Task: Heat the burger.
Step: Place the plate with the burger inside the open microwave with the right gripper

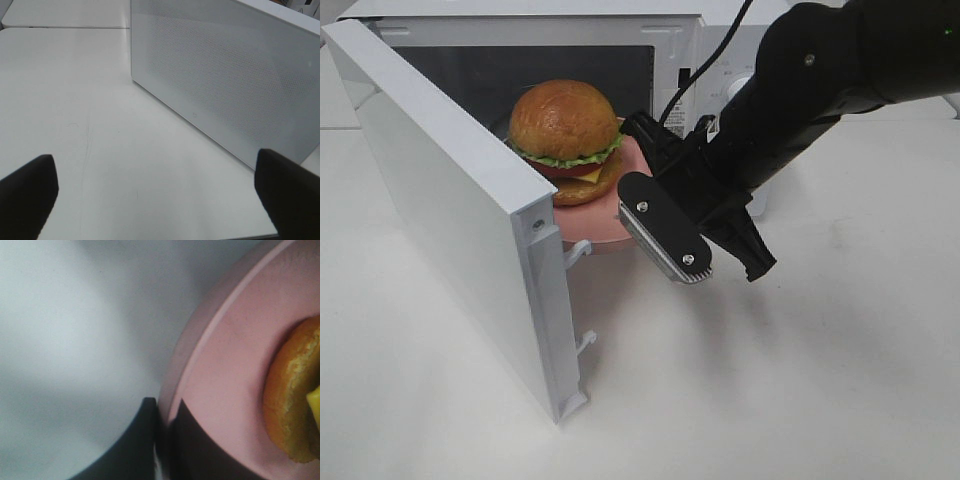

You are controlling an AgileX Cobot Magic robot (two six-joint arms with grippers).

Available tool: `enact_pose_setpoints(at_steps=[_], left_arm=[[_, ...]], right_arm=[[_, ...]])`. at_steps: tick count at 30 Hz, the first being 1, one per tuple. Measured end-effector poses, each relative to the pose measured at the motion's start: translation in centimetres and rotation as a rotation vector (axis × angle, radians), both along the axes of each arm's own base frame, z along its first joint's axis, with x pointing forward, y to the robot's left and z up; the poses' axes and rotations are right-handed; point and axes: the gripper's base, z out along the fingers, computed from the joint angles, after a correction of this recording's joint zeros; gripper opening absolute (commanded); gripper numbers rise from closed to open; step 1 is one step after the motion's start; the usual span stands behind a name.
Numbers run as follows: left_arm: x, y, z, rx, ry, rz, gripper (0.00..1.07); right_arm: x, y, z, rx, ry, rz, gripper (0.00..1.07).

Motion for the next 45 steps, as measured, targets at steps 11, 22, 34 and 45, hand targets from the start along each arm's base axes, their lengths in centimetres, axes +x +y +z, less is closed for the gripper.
enact_pose_setpoints(at_steps=[11, 22, 34, 45], left_arm=[[0.0, 0.0, 0.0, 0.0, 0.0, 0.0, 1.0], [0.0, 0.0, 0.0, 0.0, 0.0, 0.0, 1.0], [0.0, 0.0, 0.0, 0.0, 0.0, 0.0, 1.0], [0.0, 0.0, 0.0, 0.003, 0.0, 0.002, 1.0]], right_arm=[[2.8, 1.9, -0.3, 0.002, 0.024, -0.046, 0.0], [5.2, 3.5, -0.6, 0.024, 0.023, -0.098, 0.0], [7.8, 5.1, -1.0, 0.013, -0.002, -0.155, 0.0], [9.6, 6.1, -1.9, 0.011, -0.015, -0.203, 0.0]])
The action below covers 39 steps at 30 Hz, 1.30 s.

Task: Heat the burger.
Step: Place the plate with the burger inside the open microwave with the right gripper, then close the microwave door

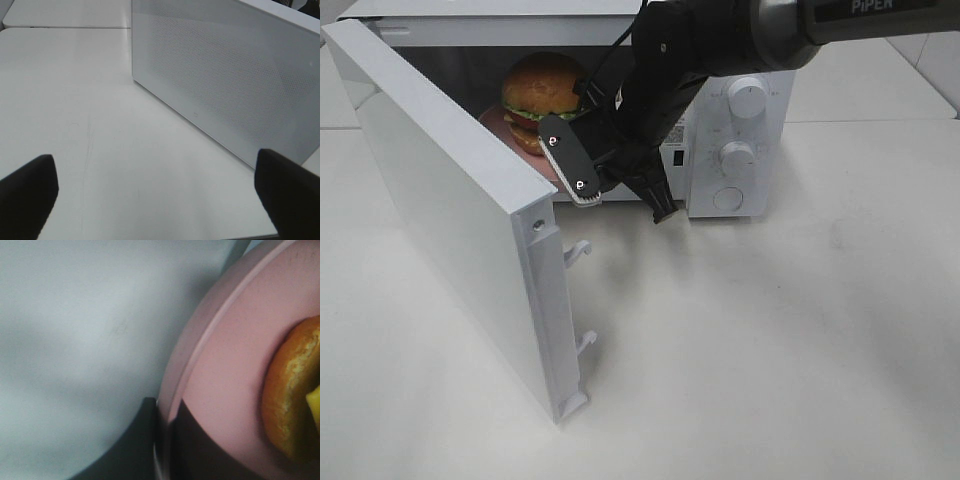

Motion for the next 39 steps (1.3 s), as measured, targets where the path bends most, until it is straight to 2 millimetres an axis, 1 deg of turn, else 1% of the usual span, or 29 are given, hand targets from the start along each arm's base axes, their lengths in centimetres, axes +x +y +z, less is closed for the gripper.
enact_pose_setpoints(at_steps=[7, 8, 14, 18, 21, 23, 24, 26, 27, 28, 29, 31, 32, 34, 35, 37, 38, 39], left_arm=[[0.0, 0.1, 0.0, 0.007, 0.001, 0.005, 1.0], [0.0, 0.1, 0.0, 0.007, 0.001, 0.005, 1.0], [0.0, 0.2, 0.0, 0.02, 0.003, 0.014, 1.0], [0.0, 0.2, -0.1, 0.026, 0.005, 0.018, 1.0], [0.0, 0.3, -0.1, 0.028, 0.007, 0.019, 1.0], [0.0, 0.3, -0.1, 0.027, 0.007, 0.018, 1.0], [0.0, 0.3, -0.1, 0.027, 0.007, 0.018, 1.0], [0.0, 0.3, -0.1, 0.027, 0.008, 0.018, 1.0], [0.0, 0.3, -0.1, 0.027, 0.008, 0.018, 1.0], [0.0, 0.2, -0.1, 0.027, 0.009, 0.018, 1.0], [0.0, 0.2, -0.1, 0.027, 0.009, 0.018, 1.0], [0.0, 0.2, -0.1, 0.027, 0.01, 0.018, 1.0], [0.0, 0.2, -0.1, 0.027, 0.01, 0.018, 1.0], [0.0, 0.2, -0.1, 0.027, 0.01, 0.018, 1.0], [0.0, 0.2, -0.1, 0.027, 0.01, 0.018, 1.0], [0.0, 0.3, -0.1, 0.028, 0.01, 0.018, 1.0], [0.0, 0.3, -0.1, 0.028, 0.01, 0.018, 1.0], [0.0, 0.3, -0.1, 0.028, 0.01, 0.018, 1.0]], right_arm=[[1.7, 1.1, -0.1, 0.015, -0.014, -0.034, 0.0], [1.7, 1.1, -0.1, 0.015, -0.014, -0.034, 0.0], [3.1, 2.1, -1.2, 0.029, 0.002, -0.078, 0.0], [3.5, 2.4, -1.6, 0.041, 0.005, -0.096, 0.01], [3.7, 2.5, -1.8, 0.046, 0.003, -0.102, 0.04], [3.9, 2.6, -1.8, 0.053, -0.007, -0.101, 0.09], [3.9, 2.6, -1.8, 0.053, -0.007, -0.101, 0.09], [4.0, 2.7, -1.7, 0.066, -0.02, -0.102, 0.2], [4.0, 2.7, -1.7, 0.066, -0.02, -0.102, 0.2], [4.1, 2.8, -1.6, 0.08, -0.028, -0.109, 0.25], [4.1, 2.8, -1.6, 0.08, -0.028, -0.109, 0.25], [4.1, 2.9, -1.4, 0.093, -0.03, -0.118, 0.43], [4.1, 2.9, -1.4, 0.093, -0.03, -0.118, 0.43], [4.1, 2.9, -1.4, 0.105, -0.021, -0.13, 0.52], [4.1, 2.9, -1.4, 0.105, -0.021, -0.13, 0.52], [4.1, 2.9, -1.3, 0.119, -0.013, -0.15, 0.58], [4.1, 2.9, -1.3, 0.119, -0.013, -0.15, 0.58], [3.8, 2.8, -1.2, 0.12, -0.005, -0.155, 0.61]])
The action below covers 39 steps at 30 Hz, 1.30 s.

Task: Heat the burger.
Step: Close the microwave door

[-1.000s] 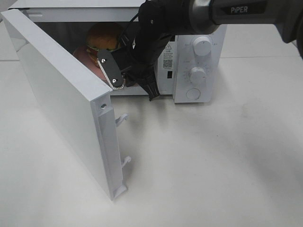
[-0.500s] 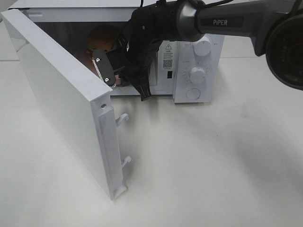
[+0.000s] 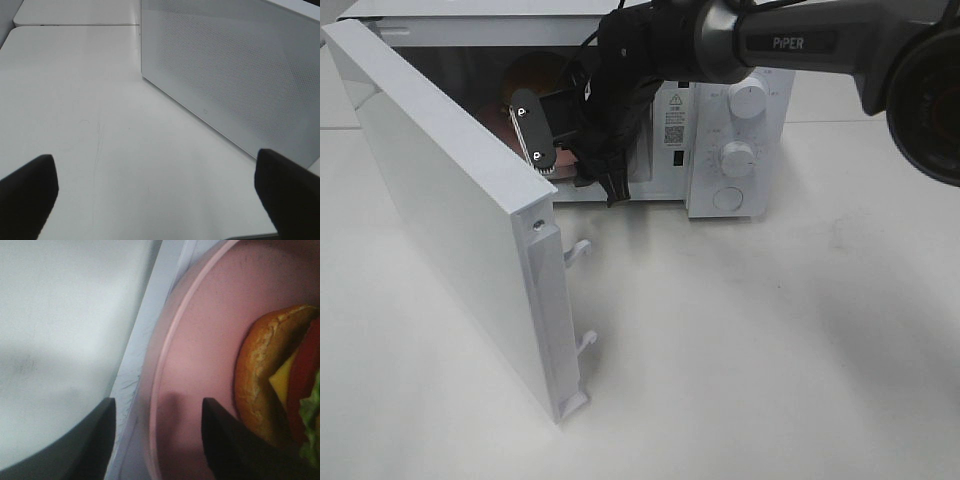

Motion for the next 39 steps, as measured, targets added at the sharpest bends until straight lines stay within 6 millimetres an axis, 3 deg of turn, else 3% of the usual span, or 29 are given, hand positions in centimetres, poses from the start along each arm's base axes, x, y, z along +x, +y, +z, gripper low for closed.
enact_pose_setpoints(at_steps=[17, 39], left_arm=[[0.0, 0.0, 0.0, 0.0, 0.0, 0.0, 1.0], [0.0, 0.0, 0.0, 0.0, 0.0, 0.0, 1.0]], right_arm=[[-3.4, -2.2, 1.2, 0.045, 0.015, -0.024, 0.77], [-9.1, -6.3, 2.6, 0.03, 0.04, -0.029, 0.77]])
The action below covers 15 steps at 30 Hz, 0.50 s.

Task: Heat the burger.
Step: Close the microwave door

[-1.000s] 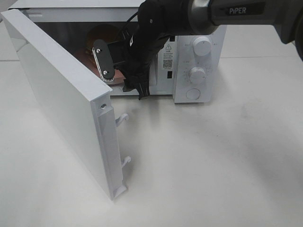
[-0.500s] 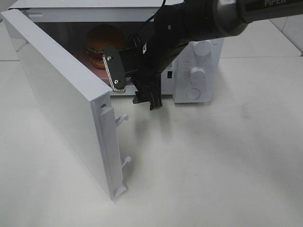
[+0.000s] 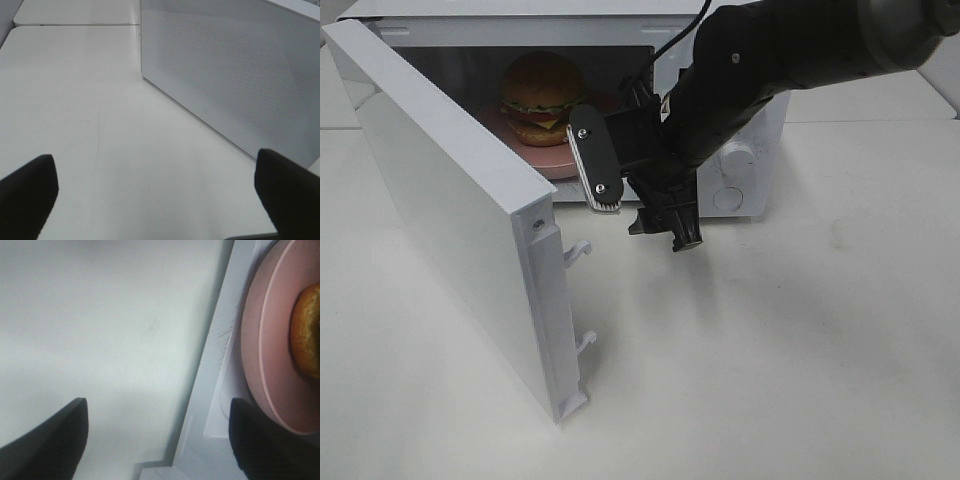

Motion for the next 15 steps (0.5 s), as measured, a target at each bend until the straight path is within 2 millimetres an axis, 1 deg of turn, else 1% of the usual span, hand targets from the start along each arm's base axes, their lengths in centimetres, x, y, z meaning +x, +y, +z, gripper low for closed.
enact_pose_setpoints(at_steps=[1, 2, 3, 5, 8, 10, 13, 15], left_arm=[[0.0, 0.0, 0.0, 0.0, 0.0, 0.0, 1.0], [0.0, 0.0, 0.0, 0.0, 0.0, 0.0, 1.0], [0.0, 0.0, 0.0, 0.0, 0.0, 0.0, 1.0], [0.0, 0.0, 0.0, 0.0, 0.0, 0.0, 1.0], [0.0, 0.0, 0.0, 0.0, 0.0, 0.0, 1.0], [0.0, 0.0, 0.0, 0.0, 0.0, 0.0, 1.0], [0.0, 0.0, 0.0, 0.0, 0.0, 0.0, 1.0], [0.0, 0.0, 0.0, 0.0, 0.0, 0.0, 1.0]], right_arm=[[0.0, 0.0, 0.0, 0.0, 0.0, 0.0, 0.77], [-0.6, -0.5, 0.2, 0.003, -0.005, 0.0, 0.77], [-0.6, -0.5, 0.2, 0.003, -0.005, 0.0, 0.77], [-2.0, -1.4, 0.7, 0.004, -0.008, 0.0, 0.77], [-2.3, -1.7, 0.9, 0.004, -0.008, 0.0, 0.77], [-3.7, -2.7, 1.3, 0.008, -0.012, -0.001, 0.77], [-4.1, -2.9, 1.5, 0.009, -0.012, -0.003, 0.77], [-5.6, -4.0, 2.2, 0.019, -0.01, -0.017, 0.77]])
